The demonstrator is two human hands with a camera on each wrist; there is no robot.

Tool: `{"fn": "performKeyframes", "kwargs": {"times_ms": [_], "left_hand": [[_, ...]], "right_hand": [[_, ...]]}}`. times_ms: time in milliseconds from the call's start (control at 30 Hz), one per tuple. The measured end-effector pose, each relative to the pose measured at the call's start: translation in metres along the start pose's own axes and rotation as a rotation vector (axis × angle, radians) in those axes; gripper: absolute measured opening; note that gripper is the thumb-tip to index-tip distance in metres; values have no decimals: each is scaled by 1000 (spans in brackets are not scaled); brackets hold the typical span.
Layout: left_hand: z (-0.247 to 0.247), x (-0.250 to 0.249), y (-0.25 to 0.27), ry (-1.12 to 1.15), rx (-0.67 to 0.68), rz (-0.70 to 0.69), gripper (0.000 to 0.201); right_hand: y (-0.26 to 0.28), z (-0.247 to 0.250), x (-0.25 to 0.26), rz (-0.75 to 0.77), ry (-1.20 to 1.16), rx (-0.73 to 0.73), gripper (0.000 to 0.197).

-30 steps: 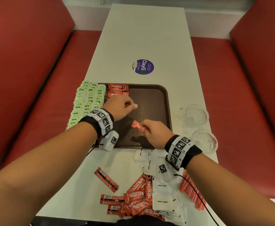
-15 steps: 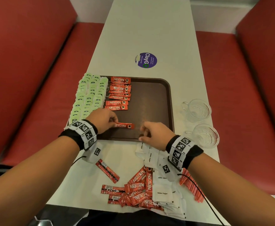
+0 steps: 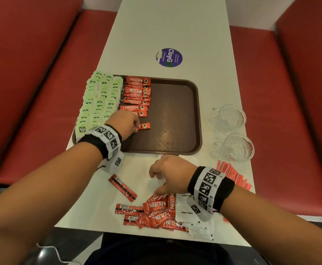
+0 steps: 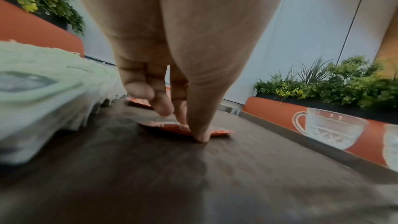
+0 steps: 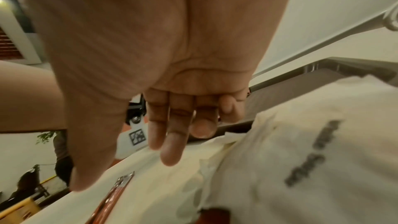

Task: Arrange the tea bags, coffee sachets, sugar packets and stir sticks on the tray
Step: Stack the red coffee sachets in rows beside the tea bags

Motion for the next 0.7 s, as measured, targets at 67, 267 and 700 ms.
{"fn": "performKeyframes", "kwargs": {"times_ms": [67, 267, 700], "left_hand": [[9, 4, -11, -29, -34, 24, 13], [18, 18, -36, -90, -42, 45, 15], [18, 6, -49, -160, -18, -40, 15]], "right_hand": [[2, -4, 0, 10, 31, -23, 54], [6, -13, 1, 17, 82, -6, 59], [5, -37, 21, 138, 316, 141, 66]]}}
Point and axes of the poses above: each hand's wrist, its own y-axis away from the middle knuckle, its own z-axis out of the back of the hand, x = y × z, the point moved 4 cm from there along -y, towards the middle knuckle, and after that the axes turned 7 degrees about -x, right-handed, at the moved point
